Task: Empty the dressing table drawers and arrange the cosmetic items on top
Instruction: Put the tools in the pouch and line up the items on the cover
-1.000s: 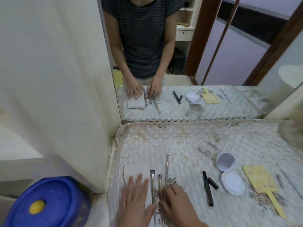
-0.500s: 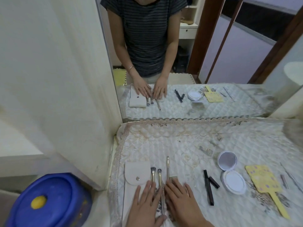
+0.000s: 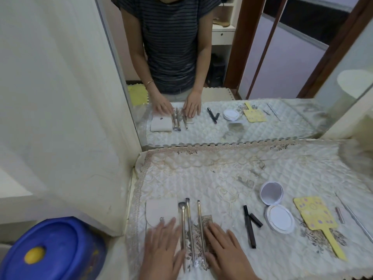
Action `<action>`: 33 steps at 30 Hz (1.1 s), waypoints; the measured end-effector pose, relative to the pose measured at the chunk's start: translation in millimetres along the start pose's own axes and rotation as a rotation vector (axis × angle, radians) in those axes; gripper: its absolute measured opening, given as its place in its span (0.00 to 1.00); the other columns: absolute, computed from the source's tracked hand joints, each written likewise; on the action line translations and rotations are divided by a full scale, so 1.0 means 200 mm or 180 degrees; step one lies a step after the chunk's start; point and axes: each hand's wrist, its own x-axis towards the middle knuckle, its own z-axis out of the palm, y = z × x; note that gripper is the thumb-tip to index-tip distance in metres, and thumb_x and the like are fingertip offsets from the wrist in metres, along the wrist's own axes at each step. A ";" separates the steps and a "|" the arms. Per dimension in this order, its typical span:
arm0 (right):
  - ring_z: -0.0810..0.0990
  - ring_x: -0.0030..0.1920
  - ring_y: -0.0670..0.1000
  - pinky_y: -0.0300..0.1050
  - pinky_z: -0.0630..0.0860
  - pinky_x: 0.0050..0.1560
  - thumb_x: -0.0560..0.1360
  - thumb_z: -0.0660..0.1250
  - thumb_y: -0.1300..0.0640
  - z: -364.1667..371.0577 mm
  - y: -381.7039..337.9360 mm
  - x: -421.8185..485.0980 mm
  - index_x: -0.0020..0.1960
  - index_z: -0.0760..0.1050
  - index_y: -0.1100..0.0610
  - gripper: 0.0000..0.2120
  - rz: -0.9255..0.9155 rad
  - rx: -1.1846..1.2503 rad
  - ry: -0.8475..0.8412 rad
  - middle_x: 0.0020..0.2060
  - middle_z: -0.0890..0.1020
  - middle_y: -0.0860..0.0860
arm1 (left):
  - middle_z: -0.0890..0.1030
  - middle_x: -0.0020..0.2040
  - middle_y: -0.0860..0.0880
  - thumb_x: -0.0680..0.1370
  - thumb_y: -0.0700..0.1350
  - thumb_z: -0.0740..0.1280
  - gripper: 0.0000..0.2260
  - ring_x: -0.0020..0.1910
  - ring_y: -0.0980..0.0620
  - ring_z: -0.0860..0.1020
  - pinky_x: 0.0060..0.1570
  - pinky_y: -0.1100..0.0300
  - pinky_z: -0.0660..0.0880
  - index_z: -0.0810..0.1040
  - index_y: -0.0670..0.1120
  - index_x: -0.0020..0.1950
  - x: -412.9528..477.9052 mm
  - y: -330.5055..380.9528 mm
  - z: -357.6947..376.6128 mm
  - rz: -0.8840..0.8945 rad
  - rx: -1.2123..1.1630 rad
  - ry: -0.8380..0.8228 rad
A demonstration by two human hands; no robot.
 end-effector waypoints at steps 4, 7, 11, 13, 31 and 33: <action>0.40 0.75 0.41 0.41 0.41 0.72 0.78 0.38 0.42 0.04 0.04 0.00 0.65 0.66 0.48 0.25 0.0316 -0.0084 0.0088 0.75 0.40 0.40 | 0.42 0.77 0.55 0.73 0.69 0.43 0.30 0.76 0.52 0.39 0.73 0.56 0.36 0.51 0.60 0.73 -0.04 -0.05 0.03 -0.0663 -0.0340 -0.0034; 0.39 0.75 0.44 0.41 0.38 0.72 0.78 0.36 0.43 0.04 0.07 0.03 0.65 0.67 0.46 0.26 0.0416 -0.0268 0.0100 0.75 0.40 0.40 | 0.41 0.77 0.53 0.73 0.69 0.44 0.32 0.76 0.50 0.40 0.72 0.59 0.36 0.50 0.57 0.74 -0.03 0.00 0.06 -0.0387 -0.0276 -0.0129; 0.37 0.74 0.43 0.40 0.37 0.72 0.78 0.36 0.43 0.03 0.10 0.07 0.65 0.66 0.43 0.25 0.0444 -0.0378 0.0026 0.74 0.39 0.39 | 0.42 0.77 0.53 0.73 0.68 0.46 0.30 0.76 0.49 0.42 0.73 0.59 0.40 0.54 0.58 0.72 -0.01 0.10 0.08 -0.0457 -0.0473 0.0072; 0.37 0.74 0.42 0.40 0.37 0.71 0.78 0.35 0.43 0.03 0.11 0.07 0.64 0.66 0.42 0.25 0.0479 -0.0317 0.0029 0.74 0.38 0.38 | 0.42 0.77 0.53 0.73 0.69 0.46 0.30 0.76 0.49 0.42 0.73 0.60 0.42 0.56 0.56 0.71 -0.01 0.12 0.09 -0.0476 -0.0544 0.0112; 0.41 0.74 0.40 0.45 0.47 0.70 0.75 0.51 0.45 0.07 -0.13 0.12 0.60 0.70 0.47 0.17 0.0036 -0.0016 0.0563 0.60 0.79 0.43 | 0.41 0.76 0.59 0.74 0.67 0.44 0.27 0.76 0.57 0.42 0.71 0.67 0.42 0.57 0.54 0.68 -0.03 0.00 0.05 -0.0561 -0.1042 0.0112; 0.40 0.74 0.39 0.43 0.47 0.70 0.77 0.47 0.43 0.06 -0.13 0.13 0.60 0.68 0.45 0.18 0.0071 -0.0047 0.0510 0.58 0.81 0.43 | 0.42 0.76 0.59 0.74 0.67 0.44 0.27 0.75 0.58 0.41 0.71 0.67 0.43 0.57 0.54 0.68 -0.02 0.00 0.05 -0.0530 -0.1063 0.0088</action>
